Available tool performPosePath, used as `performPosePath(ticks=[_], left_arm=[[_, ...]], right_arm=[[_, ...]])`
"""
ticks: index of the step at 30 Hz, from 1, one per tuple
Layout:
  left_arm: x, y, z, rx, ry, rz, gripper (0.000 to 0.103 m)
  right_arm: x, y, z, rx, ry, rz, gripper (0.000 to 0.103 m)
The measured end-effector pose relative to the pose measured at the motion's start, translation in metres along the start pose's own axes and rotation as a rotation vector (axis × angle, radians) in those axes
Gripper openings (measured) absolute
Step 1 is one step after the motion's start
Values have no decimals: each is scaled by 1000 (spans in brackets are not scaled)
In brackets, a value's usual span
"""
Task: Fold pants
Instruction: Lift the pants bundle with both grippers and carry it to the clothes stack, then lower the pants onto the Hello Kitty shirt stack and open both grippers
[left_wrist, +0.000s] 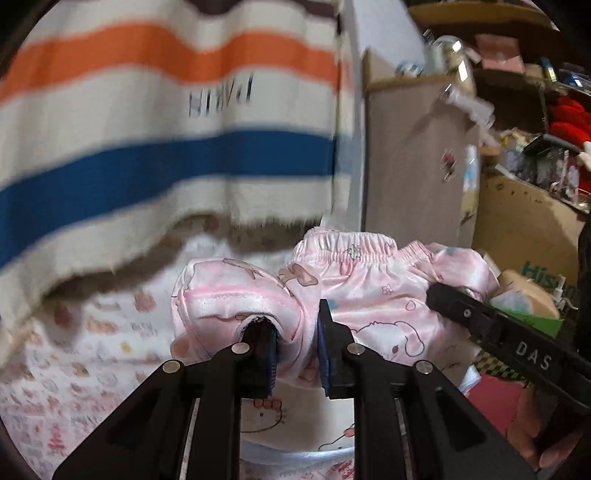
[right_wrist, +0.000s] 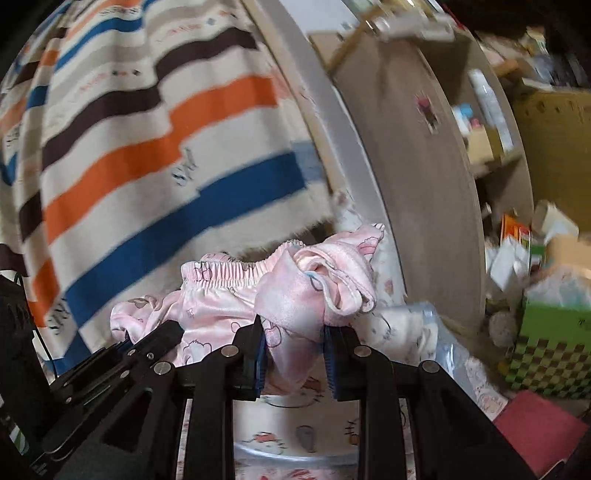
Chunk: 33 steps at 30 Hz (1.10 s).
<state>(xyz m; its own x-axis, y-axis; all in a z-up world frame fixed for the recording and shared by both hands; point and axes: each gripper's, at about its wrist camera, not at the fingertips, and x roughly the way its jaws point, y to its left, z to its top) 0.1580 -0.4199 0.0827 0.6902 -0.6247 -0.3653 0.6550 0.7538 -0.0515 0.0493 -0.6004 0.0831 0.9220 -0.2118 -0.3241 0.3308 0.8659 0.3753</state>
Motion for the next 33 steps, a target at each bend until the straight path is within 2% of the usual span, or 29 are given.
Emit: performPosePath(ticks=[3, 5, 6, 9, 10, 12, 13, 15, 17, 19, 20, 22, 23, 24, 25, 27, 29, 30, 33], left_arm=[[15, 2, -16, 28, 45, 12, 19], [23, -2, -23, 76, 74, 49, 23], [29, -4, -25, 84, 103, 67, 25], [32, -1, -27, 48, 117, 71, 31], [30, -2, -26, 53, 123, 70, 34], [22, -2, -24, 70, 125, 69, 48], [16, -2, -24, 77, 128, 69, 51], [6, 1, -21, 85, 149, 109, 70], [-8, 1, -17, 104, 151, 164, 72], [-24, 2, -10, 116, 92, 179, 73], [-31, 2, -6, 119, 73, 208, 74], [-42, 0, 3, 105, 22, 200, 74], [-44, -1, 7, 104, 2, 187, 70], [-43, -3, 11, 109, -4, 168, 58], [-38, -6, 14, 112, 4, 136, 50], [-20, -11, 17, 91, 45, 44, 29], [6, -19, 12, 69, 111, -44, 19], [19, -21, 7, 63, 137, -57, 16], [51, -19, -6, 36, 177, -15, 16]], right_arm=[[24, -21, -14, 115, 107, -10, 28], [34, -26, -18, 131, 165, -39, 29], [36, -27, -18, 122, 167, -49, 32], [38, -24, -20, 77, 164, -103, 60], [37, -24, -19, 66, 158, -118, 62], [35, -23, -19, 40, 163, -136, 63], [32, -24, -18, 39, 165, -137, 63], [19, -25, -14, 43, 140, -138, 64], [2, -23, -4, 26, 83, -165, 65], [-13, -17, 6, -7, 12, -193, 71], [-18, -14, 12, -21, -13, -195, 73], [-19, -10, 20, -20, -17, -159, 72], [-17, -7, 25, -18, -5, -121, 68], [-14, -5, 27, -19, 5, -92, 49], [-8, -1, 29, -22, 23, -66, 34], [7, 4, 25, -23, 88, -64, 28], [22, 6, 16, -19, 148, -59, 24], [31, 7, 10, -18, 167, -58, 24], [53, -1, -1, -1, 183, -67, 24]])
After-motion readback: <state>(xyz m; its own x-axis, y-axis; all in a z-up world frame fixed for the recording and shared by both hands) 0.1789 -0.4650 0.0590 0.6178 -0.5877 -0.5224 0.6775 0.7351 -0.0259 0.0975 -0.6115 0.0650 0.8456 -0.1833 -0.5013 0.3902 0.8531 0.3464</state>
